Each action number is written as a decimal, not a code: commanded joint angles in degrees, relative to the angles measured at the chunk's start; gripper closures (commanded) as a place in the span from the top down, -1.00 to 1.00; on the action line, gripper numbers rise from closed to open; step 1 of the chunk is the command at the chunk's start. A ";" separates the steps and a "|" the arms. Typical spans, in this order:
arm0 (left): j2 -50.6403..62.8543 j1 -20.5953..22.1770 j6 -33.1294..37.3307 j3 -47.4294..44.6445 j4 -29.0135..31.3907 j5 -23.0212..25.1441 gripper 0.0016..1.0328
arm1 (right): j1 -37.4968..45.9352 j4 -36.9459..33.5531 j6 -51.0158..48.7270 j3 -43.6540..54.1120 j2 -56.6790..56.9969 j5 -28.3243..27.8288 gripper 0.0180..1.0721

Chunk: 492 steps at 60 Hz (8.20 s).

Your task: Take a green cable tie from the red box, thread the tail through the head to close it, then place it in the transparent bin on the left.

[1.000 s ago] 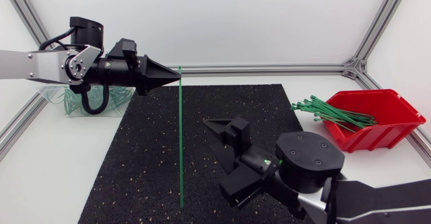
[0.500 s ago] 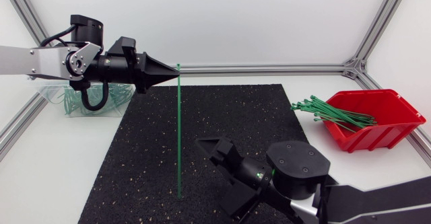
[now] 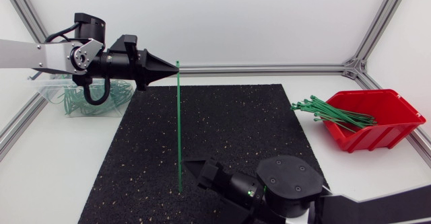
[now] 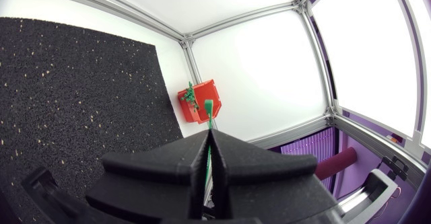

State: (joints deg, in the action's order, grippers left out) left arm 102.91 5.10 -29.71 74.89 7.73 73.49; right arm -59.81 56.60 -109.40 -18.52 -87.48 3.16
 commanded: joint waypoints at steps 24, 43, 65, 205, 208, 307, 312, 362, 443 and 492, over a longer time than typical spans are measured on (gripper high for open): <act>3.61 -0.71 0.80 4.30 2.03 0.33 -0.94 | -2.33 1.06 -1.60 -4.50 -6.03 -0.96 0.29; 3.70 -0.97 2.56 4.38 3.79 0.33 -0.94 | -0.92 1.41 -1.34 -6.26 -7.62 -1.66 0.12; 3.70 -0.88 3.00 4.56 4.49 -0.02 -0.94 | 0.57 1.50 -1.16 -6.09 -7.79 -2.28 -0.20; 2.56 -0.97 26.11 5.26 22.95 -3.80 -0.94 | 0.05 -2.81 5.78 -11.01 -5.95 -0.43 -0.89; 2.03 -1.06 29.36 4.91 25.06 -4.06 -0.94 | 0.31 -5.97 8.68 -11.71 -4.63 -0.17 -0.89; -17.40 11.07 -5.18 -30.24 -36.03 -4.76 -0.94 | 14.37 -70.13 80.23 -25.16 21.74 -32.60 -0.89; -18.45 11.33 -5.09 -31.12 -36.91 -4.68 -0.94 | 14.72 -71.19 83.74 -26.65 21.13 -34.62 -0.89; -22.49 15.90 -12.56 -32.71 -43.50 -6.52 -0.94 | 26.15 -104.67 106.50 -48.19 10.31 -69.78 -0.89; -26.80 18.01 -11.51 -37.01 -48.60 -10.39 -0.94 | 33.00 -137.81 98.24 -59.70 -10.34 -88.24 -0.89; -25.39 18.10 -0.34 -37.01 -48.68 -11.18 -0.94 | 32.74 -137.81 96.31 -58.73 -10.96 -89.64 -0.89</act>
State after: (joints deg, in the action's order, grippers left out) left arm 76.77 23.16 -31.18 37.23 -40.01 62.46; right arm -26.89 -80.62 -11.57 -78.63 -97.62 -85.73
